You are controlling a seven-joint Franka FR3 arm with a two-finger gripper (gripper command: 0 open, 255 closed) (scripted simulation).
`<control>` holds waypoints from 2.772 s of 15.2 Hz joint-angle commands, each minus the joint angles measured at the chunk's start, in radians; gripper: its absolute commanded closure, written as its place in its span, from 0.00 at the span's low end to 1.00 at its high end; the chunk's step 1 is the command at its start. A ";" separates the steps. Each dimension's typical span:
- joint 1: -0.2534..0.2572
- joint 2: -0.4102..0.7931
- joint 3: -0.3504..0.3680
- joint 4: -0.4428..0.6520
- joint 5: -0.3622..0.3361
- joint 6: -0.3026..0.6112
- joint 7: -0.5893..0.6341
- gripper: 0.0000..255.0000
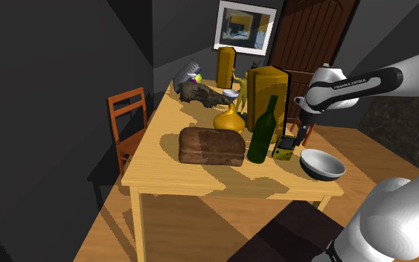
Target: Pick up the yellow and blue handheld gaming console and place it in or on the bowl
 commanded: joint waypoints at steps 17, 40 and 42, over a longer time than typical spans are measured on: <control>-0.002 -0.038 0.023 0.053 0.003 -0.090 0.001 1.00; 0.010 -0.088 0.090 0.319 0.037 -0.405 -0.016 1.00; -0.013 -0.144 0.088 0.303 0.014 -0.440 -0.035 1.00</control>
